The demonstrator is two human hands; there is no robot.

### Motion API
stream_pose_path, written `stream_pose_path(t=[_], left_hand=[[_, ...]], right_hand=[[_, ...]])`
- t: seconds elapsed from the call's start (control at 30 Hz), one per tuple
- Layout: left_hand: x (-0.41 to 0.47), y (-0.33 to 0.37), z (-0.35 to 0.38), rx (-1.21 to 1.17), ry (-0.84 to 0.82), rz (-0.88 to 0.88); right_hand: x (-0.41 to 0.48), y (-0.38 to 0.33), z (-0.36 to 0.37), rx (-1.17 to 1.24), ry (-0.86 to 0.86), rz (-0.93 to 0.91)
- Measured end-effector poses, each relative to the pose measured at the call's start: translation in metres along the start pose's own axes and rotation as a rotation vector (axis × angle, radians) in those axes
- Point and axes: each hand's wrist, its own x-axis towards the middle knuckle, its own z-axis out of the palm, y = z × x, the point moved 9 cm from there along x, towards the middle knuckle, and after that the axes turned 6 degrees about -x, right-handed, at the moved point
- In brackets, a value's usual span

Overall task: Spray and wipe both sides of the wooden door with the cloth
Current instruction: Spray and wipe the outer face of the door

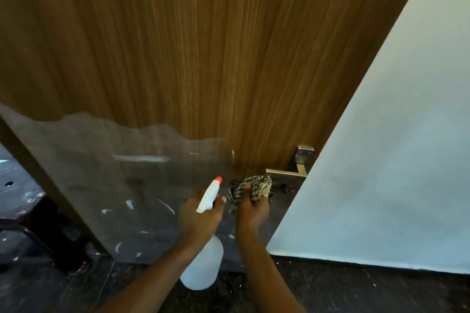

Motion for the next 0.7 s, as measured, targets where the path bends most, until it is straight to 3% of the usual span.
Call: stream_pose_path(t=[0.13, 0.2, 0.3, 0.37, 0.53, 0.6, 0.7], left_hand=[[0.007, -0.008, -0.01, -0.052, 0.026, 0.042], [0.011, -0.016, -0.018, -0.093, 0.063, 0.043], [0.022, -0.03, -0.03, -0.13, 0.118, 0.043], [0.028, -0.035, -0.042, -0.172, 0.152, 0.043], [0.05, -0.032, -0.069, -0.16, 0.191, 0.21], [0.062, -0.037, -0.082, -0.143, 0.21, 0.263], [0.079, -0.052, -0.101, -0.171, 0.175, 0.247]], right_hand=[[0.007, -0.019, 0.042, 0.021, -0.001, -0.099], [0.031, -0.024, 0.059, -0.213, 0.066, -0.248], [0.033, -0.085, 0.062, -0.446, 0.249, -0.708], [0.015, -0.114, 0.082, -0.692, 0.293, -1.12], [-0.03, -0.057, 0.166, -1.208, 0.049, -1.874], [-0.018, -0.02, 0.164, -1.351, -0.015, -1.935], [0.015, -0.017, 0.125, -1.327, 0.149, -1.703]])
